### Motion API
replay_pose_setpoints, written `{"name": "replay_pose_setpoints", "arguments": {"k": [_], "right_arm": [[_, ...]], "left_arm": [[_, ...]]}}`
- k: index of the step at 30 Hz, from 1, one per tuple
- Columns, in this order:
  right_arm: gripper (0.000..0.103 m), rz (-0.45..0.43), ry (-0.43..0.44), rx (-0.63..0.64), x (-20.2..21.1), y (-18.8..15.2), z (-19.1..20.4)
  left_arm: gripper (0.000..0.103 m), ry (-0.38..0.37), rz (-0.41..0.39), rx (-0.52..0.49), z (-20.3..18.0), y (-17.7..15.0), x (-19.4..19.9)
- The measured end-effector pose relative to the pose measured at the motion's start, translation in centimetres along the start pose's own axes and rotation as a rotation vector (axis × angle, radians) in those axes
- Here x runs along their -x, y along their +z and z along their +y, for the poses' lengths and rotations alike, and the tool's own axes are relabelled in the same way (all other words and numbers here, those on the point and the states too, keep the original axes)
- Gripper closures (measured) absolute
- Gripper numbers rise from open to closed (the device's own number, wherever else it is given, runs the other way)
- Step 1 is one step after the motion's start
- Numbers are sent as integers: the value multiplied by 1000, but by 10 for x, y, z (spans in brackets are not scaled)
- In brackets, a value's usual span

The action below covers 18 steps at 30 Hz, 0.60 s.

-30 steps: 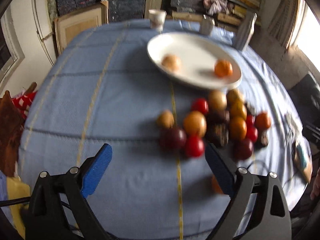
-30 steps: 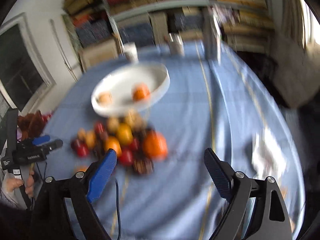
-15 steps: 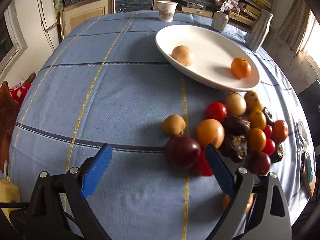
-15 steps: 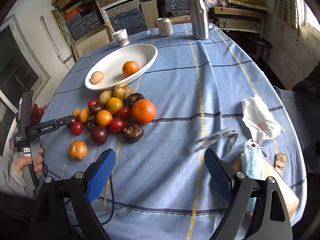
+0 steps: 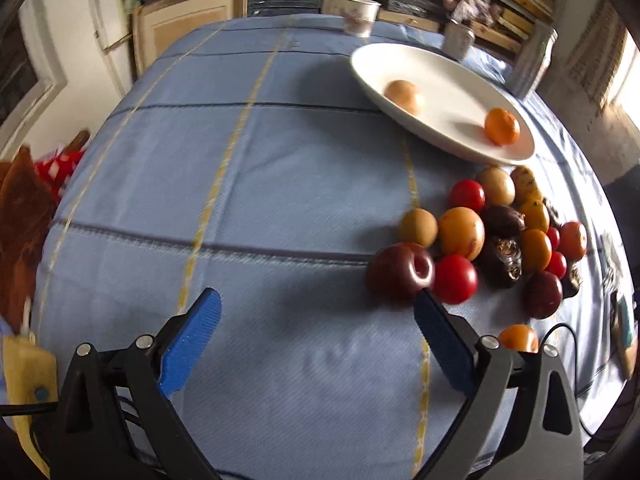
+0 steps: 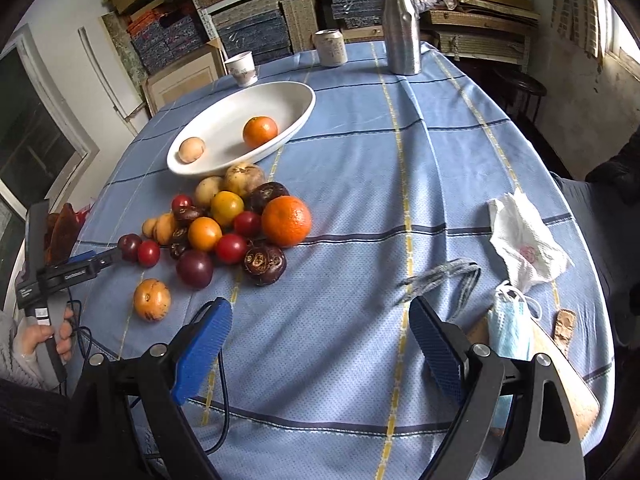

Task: Organize fruits
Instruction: 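Move both open grippers back from the plate toward the fruit cluster, then grasp the dark red plum with the left gripper while the right gripper grasps a brown-orange persimmon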

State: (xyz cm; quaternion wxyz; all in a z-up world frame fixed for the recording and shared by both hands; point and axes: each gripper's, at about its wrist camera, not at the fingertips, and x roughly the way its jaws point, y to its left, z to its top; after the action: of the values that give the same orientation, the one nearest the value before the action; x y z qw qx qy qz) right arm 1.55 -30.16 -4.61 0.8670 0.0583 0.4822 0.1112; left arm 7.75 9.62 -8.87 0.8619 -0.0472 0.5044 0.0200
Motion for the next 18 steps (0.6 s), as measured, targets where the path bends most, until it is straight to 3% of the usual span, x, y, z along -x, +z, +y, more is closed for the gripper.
{"name": "replay_pose_setpoints", "arguments": {"k": [2,8,13,18], "right_arm": [[12,7,6,5,-3,1,1],[12,9,9,23,-4,2,5],[12,1,-3,2,-2,1,-1],[12,2,-7,-9,-1,0,-3]], "left_arm": [[8,-29,1,25,2,-1,1],[8,-58,22,-23,-21,2,-12],[19,-103,30,-65,-32,2,-16],[21,-124,59,-80,-32,-6,-16]]}}
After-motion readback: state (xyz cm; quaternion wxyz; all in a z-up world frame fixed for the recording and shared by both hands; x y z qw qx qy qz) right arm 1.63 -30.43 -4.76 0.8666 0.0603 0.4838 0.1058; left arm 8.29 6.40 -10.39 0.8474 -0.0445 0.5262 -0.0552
